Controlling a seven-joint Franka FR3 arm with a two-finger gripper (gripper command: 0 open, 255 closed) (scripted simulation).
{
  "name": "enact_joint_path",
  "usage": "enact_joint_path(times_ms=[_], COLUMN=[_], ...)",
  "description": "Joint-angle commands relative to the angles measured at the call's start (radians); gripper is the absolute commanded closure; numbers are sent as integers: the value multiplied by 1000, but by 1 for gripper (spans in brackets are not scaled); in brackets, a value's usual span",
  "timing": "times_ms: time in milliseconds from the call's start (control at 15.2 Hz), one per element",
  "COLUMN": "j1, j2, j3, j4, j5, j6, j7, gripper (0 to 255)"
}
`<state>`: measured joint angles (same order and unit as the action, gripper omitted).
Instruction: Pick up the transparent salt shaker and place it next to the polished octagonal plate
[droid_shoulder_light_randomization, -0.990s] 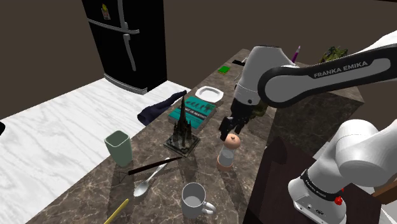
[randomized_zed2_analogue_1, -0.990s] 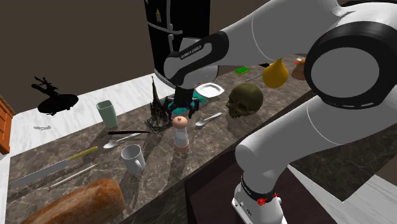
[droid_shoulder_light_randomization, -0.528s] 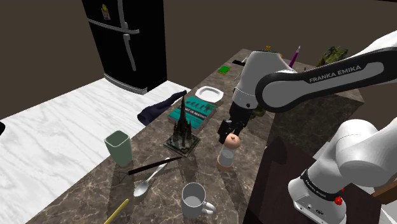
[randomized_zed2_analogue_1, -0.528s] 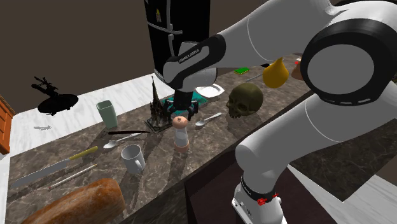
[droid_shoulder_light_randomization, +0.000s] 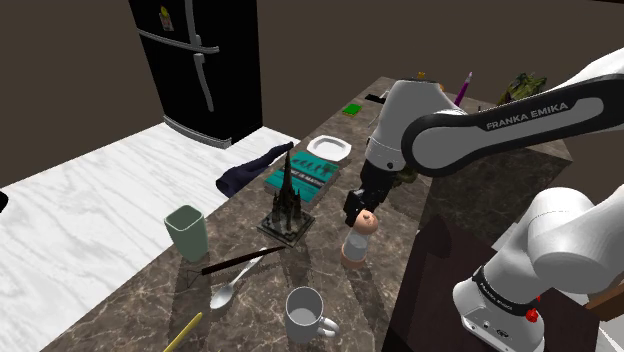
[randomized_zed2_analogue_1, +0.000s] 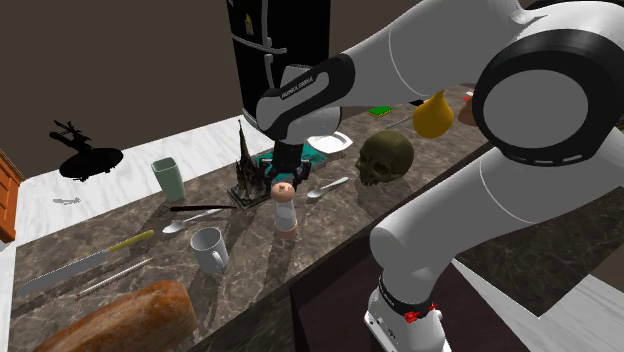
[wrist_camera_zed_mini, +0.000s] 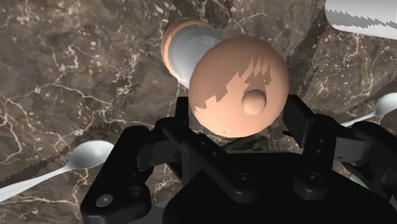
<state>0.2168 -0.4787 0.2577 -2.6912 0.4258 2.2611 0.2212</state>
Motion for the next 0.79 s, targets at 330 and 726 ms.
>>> enact_joint_path(times_ms=[330, 726], j1=[-3, -9], j2=[-18, -62], j3=[-3, -15], j4=[14, 65], j5=[-8, -29], j6=[-32, -126], j7=[8, 30], gripper=[255, 255])
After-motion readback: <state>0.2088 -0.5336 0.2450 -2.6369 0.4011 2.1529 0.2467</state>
